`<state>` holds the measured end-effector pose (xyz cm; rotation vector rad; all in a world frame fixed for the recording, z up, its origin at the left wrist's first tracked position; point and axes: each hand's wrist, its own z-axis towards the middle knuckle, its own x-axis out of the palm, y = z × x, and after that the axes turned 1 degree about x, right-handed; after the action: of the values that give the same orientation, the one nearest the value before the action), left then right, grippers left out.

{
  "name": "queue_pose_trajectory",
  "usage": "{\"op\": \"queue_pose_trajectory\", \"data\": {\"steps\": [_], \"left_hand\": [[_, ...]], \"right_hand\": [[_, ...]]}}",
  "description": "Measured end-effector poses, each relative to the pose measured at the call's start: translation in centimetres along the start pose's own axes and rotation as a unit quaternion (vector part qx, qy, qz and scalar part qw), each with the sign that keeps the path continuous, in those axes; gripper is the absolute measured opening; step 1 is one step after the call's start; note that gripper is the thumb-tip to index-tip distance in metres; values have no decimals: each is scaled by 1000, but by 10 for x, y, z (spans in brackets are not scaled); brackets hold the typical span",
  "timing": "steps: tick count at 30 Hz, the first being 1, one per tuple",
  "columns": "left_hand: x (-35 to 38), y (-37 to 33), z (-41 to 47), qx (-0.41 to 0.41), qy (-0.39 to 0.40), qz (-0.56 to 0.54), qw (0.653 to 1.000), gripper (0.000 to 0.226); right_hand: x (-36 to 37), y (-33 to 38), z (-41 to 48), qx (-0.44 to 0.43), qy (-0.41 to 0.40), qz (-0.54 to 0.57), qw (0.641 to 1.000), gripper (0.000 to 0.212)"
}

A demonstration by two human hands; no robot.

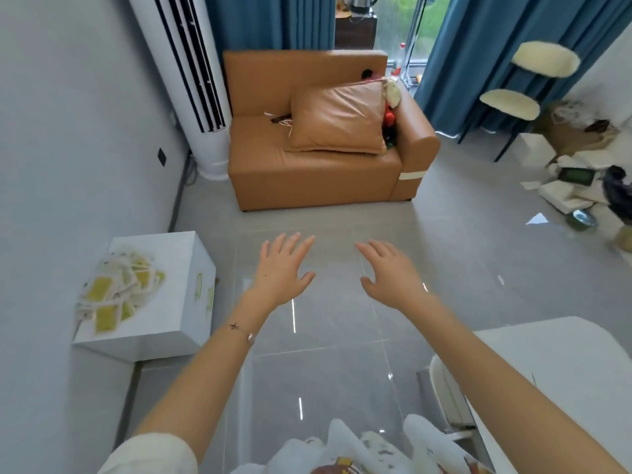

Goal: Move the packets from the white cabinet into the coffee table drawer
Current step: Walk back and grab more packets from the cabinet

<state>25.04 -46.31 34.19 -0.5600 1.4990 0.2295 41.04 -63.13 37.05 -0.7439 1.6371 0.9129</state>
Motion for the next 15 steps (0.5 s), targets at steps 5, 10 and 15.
{"op": "queue_pose_trajectory", "data": {"steps": [5, 10, 15], "left_hand": [[1, 72, 4, -85, 7, -16, 996, 70], [2, 148, 20, -206, -8, -23, 978, 70], [-3, 202, 51, -290, -30, -17, 957, 69]], "right_hand": [[3, 45, 85, -68, 26, -39, 997, 67], [5, 96, 181, -163, 37, -57, 984, 68], [9, 146, 275, -266, 51, -72, 960, 68]]}}
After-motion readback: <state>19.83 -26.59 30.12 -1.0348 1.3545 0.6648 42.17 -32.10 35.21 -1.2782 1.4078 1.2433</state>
